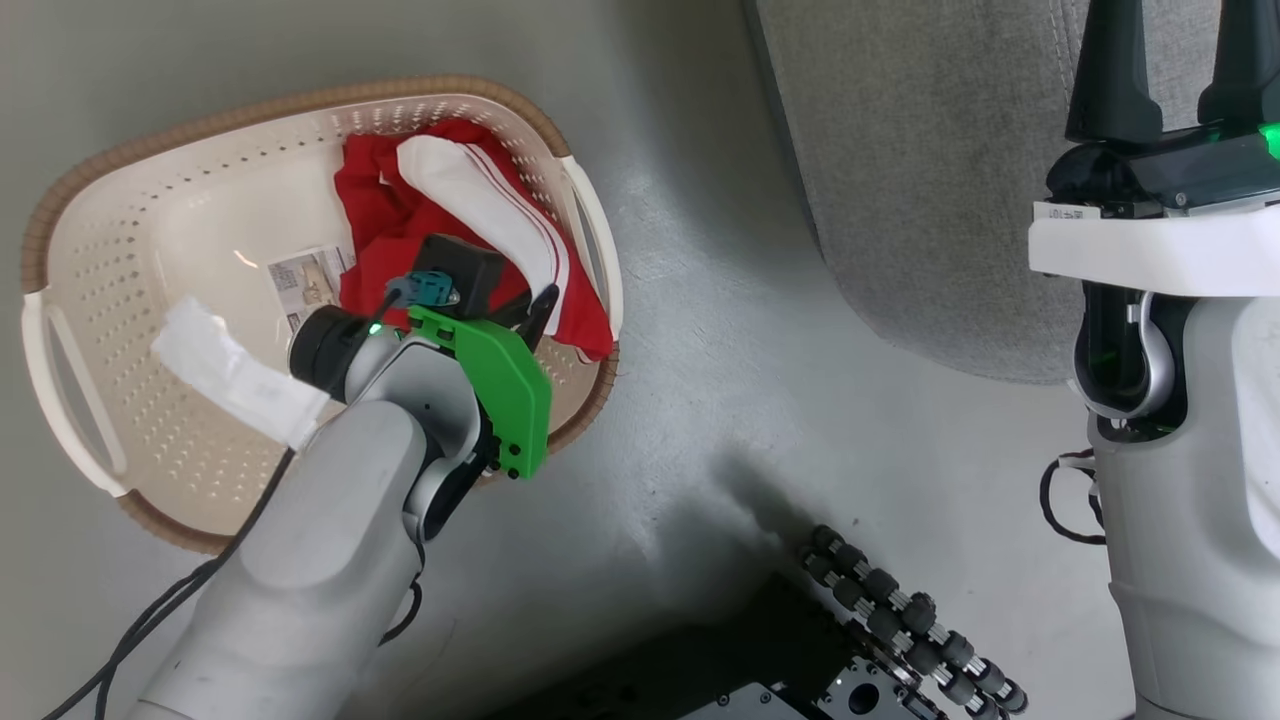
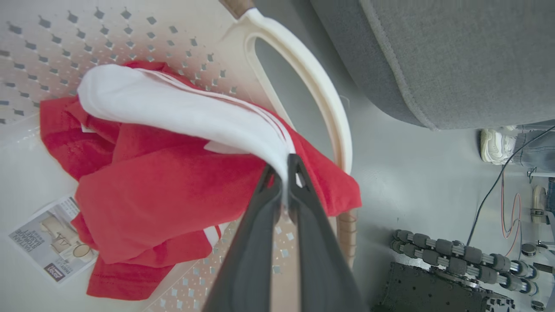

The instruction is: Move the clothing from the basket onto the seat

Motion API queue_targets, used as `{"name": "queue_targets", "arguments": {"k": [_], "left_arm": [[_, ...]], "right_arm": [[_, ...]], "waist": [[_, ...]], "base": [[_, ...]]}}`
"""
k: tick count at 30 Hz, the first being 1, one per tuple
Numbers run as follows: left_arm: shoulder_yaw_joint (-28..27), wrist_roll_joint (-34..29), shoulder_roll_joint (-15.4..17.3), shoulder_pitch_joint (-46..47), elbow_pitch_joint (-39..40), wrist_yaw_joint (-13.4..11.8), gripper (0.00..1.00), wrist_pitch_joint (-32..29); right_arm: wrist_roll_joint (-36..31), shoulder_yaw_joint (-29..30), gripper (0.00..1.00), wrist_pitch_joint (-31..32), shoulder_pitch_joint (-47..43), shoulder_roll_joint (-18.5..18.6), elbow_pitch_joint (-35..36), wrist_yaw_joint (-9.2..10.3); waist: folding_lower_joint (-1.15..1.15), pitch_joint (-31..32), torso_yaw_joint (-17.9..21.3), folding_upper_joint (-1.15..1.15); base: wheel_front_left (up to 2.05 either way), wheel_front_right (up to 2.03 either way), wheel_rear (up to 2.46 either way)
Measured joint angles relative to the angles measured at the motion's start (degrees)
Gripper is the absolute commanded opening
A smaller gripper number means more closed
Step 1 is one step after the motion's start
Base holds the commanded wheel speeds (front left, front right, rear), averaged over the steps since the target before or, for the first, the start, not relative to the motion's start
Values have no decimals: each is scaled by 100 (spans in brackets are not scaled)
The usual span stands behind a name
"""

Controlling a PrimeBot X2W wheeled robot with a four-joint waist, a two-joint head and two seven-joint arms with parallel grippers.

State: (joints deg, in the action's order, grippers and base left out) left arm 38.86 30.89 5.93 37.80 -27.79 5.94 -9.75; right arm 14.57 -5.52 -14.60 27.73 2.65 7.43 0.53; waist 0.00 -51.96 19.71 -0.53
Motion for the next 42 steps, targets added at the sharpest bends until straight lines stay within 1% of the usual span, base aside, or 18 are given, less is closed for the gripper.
{"name": "queue_targets", "arguments": {"k": [7,11,17,24,29,34,35,37,42], "left_arm": [[-338,339,-19,-4,7,45,0,613],[-543,380,-13,-9,69,55,0,936],[-1031,487,102,-210,242,57,0,1666],[-1405,730,98,-679,495,25,0,2371],[-1510,744,92,-883,764,25,0,2394],[-1503,743,63,-1014,1026,25,0,2393],[-1496,743,52,-1033,1084,25,0,2393],[-1499,743,37,-1083,1216,29,0,2393],[-1614,743,91,-1327,1479,27,0,2394]], "right_arm": [[-167,249,100,0,-1,-3,-101,-2],[-266,377,100,0,-7,40,-121,-11],[-488,526,100,0,-8,288,-140,-120],[-610,546,100,0,-13,463,-260,-257],[-710,511,100,-1,-193,491,-386,-354],[-725,515,100,0,-524,550,-503,-364],[-757,514,100,0,-584,573,-509,-402],[-765,472,100,0,-691,592,-530,-419],[-765,218,100,0,-902,470,-610,-504]], "waist": [[0,306,-152,0],[0,480,-269,0],[0,839,-623,0],[0,1317,-1101,0],[0,1683,-1466,0],[0,2062,-1845,0],[0,2137,-1921,0],[0,2297,-2071,0],[0,2740,-2380,0]], "base": [[0,0,0],[0,0,0],[0,0,0],[0,0,0],[0,0,0],[0,0,0],[0,0,0],[0,0,0],[0,0,0]]}}
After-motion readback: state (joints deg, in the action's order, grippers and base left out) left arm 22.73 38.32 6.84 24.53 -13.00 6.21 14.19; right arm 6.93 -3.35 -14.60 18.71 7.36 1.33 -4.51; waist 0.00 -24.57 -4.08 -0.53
